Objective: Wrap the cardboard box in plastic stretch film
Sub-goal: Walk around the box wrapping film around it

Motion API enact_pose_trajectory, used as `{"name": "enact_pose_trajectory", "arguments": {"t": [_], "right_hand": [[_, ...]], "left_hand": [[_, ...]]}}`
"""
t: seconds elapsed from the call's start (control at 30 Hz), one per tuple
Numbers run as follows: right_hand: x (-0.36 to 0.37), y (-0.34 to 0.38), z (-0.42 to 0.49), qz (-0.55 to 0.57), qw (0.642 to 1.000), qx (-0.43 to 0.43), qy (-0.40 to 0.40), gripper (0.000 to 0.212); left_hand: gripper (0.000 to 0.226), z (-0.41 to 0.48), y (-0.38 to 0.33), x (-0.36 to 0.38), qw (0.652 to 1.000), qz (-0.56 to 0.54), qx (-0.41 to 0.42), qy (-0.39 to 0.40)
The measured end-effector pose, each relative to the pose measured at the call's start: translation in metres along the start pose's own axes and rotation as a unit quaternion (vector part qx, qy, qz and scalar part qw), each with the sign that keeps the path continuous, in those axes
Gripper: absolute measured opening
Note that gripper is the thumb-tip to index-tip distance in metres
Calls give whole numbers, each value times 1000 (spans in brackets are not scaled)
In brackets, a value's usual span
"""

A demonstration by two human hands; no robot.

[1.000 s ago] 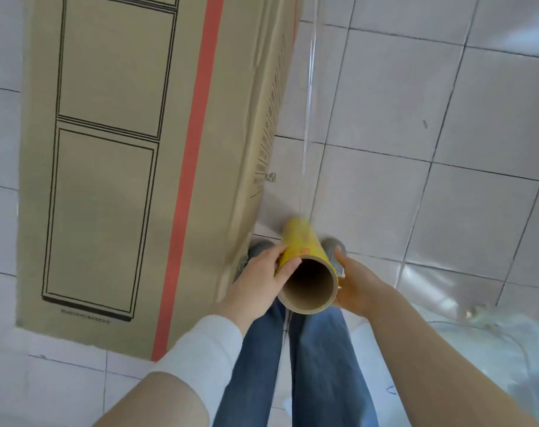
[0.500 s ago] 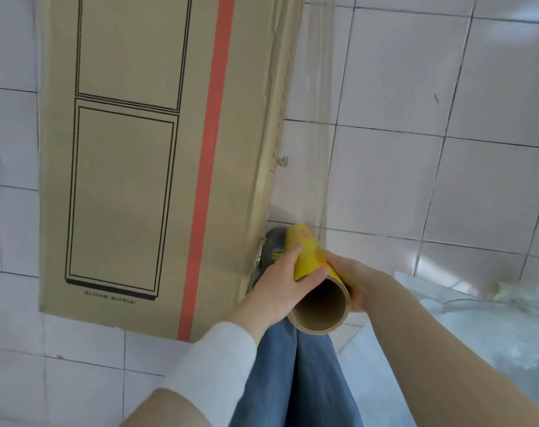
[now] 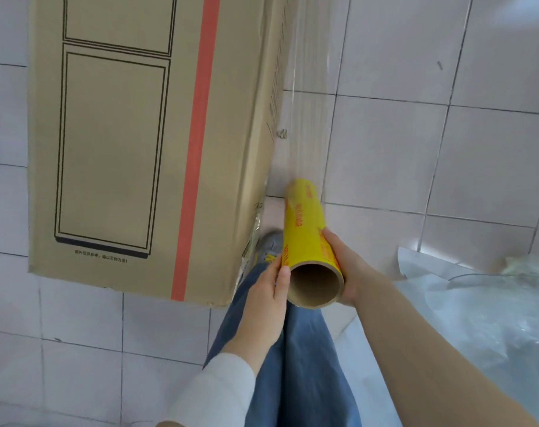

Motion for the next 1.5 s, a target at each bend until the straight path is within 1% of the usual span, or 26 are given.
{"name": "enact_pose_trajectory", "arguments": {"t": [0.03,0.1,0.2,0.27,0.3,0.37,0.43,0.5,0.53,0.6,0.67,0.73,0.83,0.93,0.97,1.03,1.07,1.17,1.2,1.27,1.3,1.33,1.37,1.4,1.47,1.5], "right_hand": [[0,-3,5,5,1000,3,-1,61],[-2,-9,8,-37,999,18,-11,64],[4,-17,1,-88,995,27,-29,66],[3,-19,6,-120,991,8,-55,67],[2,-21,10,-118,991,2,-57,66],[7,-23,3,-99,994,-1,-48,60],[-1,-26,6,-88,995,-8,-48,52],[-6,-33,13,-39,998,-8,-39,43],[-5,-35,12,-32,999,-16,-37,43],[1,-41,14,-4,1000,-25,-15,53],[8,-46,13,12,1000,-27,-1,51],[12,-51,13,22,999,-27,12,48],[9,-58,14,44,999,-21,13,50],[6,-74,17,23,1000,4,12,53],[7,-80,17,8,1000,6,13,54],[10,-88,22,-15,1000,-3,3,55],[10,-89,25,-16,1000,-14,-1,55],[2,-94,34,-6,999,-32,-6,52],[-2,-97,36,-6,999,-36,-6,51],[-9,-107,39,-18,999,-40,-3,50],[-11,-114,40,-18,999,-41,7,51],[-11,-121,41,-3,999,-38,24,54],[-8,-128,41,15,998,-34,42,55],[-4,-135,42,26,997,-32,59,54],[2,-145,46,42,997,-31,64,54],[2,-149,49,43,997,-32,55,57]], "left_hand": [[62,0,6,-1,1000,6,-1,10],[63,2,14,-5,999,23,-18,40],[87,8,4,-8,992,37,-15,122],[85,14,-6,-2,977,111,3,181],[81,18,-9,-1,970,147,10,192],[74,26,-9,-2,963,199,21,183],[68,29,-3,-5,964,208,29,161],[61,23,9,-12,978,168,32,117],[57,17,12,-16,985,140,36,89],[47,2,16,-17,995,88,36,44],[43,-11,21,-11,999,33,13,29],[44,-18,27,-6,999,6,-9,40],[48,-16,37,-7,994,54,-6,90],[76,-16,44,-6,978,79,-20,191],[80,-17,45,-3,969,93,-24,229],[75,-19,47,4,951,127,-20,281],[74,-19,49,6,950,130,-20,284],[83,-22,57,5,961,131,-3,244],[77,-25,61,3,967,122,-4,224],[53,-35,71,0,981,84,-4,174],[45,-42,77,1,987,58,-9,151],[42,-50,82,4,990,42,-16,133],[44,-59,89,10,991,32,-25,125],[57,-70,96,17,991,15,-40,125],[95,-87,118,25,986,-33,-110,121],[105,-92,129,26,981,-48,-142,126]]}}
Point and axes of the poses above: each hand's wrist, its own z-axis towards the middle knuckle, its own x-axis out of the palm, y = z × x, the point moved 6 cm from there along z, towards the middle knuckle, and after that the axes turned 2 degrees about y, right-handed, at the moved point
